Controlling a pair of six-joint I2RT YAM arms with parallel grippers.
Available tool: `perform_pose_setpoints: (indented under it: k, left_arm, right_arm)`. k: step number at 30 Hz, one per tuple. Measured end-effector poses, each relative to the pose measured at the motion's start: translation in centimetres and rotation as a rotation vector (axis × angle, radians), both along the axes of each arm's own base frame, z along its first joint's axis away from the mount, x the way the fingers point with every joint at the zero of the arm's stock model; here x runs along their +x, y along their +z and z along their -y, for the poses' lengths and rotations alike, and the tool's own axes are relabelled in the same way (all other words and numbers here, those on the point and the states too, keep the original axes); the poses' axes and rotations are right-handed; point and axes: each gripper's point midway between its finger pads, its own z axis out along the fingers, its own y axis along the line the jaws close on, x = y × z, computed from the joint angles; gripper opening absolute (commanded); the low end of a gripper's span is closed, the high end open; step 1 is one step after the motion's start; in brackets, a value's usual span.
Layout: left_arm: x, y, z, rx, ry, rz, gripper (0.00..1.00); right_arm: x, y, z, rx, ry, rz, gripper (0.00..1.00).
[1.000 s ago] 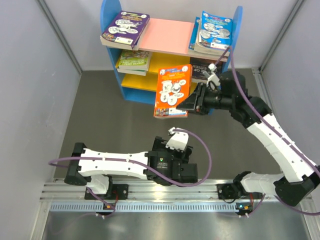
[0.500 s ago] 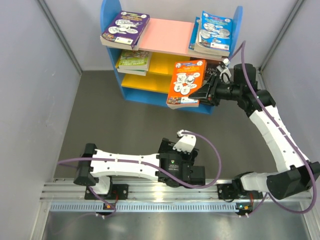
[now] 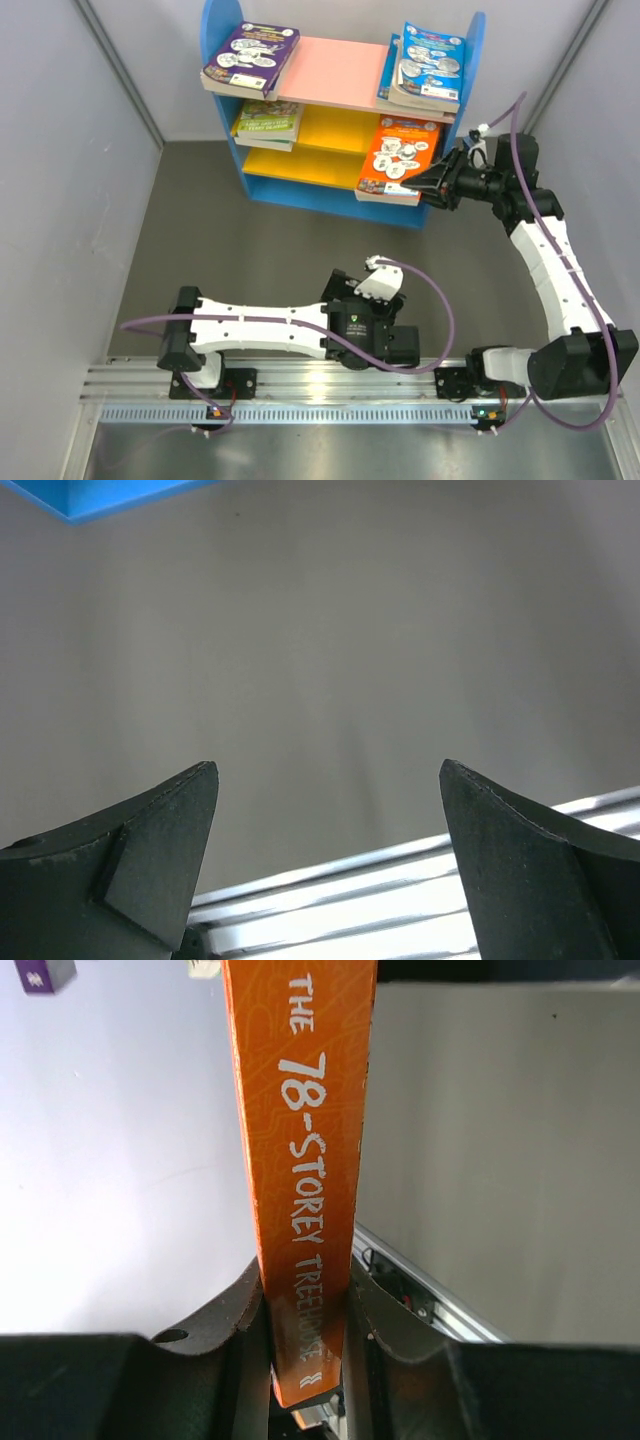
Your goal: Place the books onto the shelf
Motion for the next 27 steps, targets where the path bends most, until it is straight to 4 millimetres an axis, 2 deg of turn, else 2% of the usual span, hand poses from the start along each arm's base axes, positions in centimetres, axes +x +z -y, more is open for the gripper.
perform_pose_setpoints:
  k: [4,12,15,20,23,27]
  left_arm:
    - [2.1,0.1,-0.7,0.078,0.007,0.006,0.96]
    - [9.8,0.4,-2.0,0.133,0.043,-0.036,0.95]
    - [11.7,0.7,-2.0,0.148,0.023,-0.044,0.95]
    - [14.3,0.7,0.5,0.167,-0.036,-0.059,0.95]
    - [15.8,-1.0,1.8,0.193,-0.056,-0.086,0.95]
    - [17.4,-3.2,2.6,0.245,-0.080,-0.135,0.95]
  right_arm:
    - [1.0,0.4,1.4,0.023,-0.054,-0.010,0.00]
    - [2.4,0.6,2.2,0.062,-0.071,-0.043,0.00]
    - [2.8,0.7,2.8,0.071,-0.088,-0.049,0.00]
    - [3.2,1.0,3.4,0.088,-0.115,-0.057,0.00]
    - [3.5,1.2,3.7,0.103,-0.130,-0.062,0.00]
    - [4.2,1.5,4.0,0.115,-0.160,-0.051,0.02]
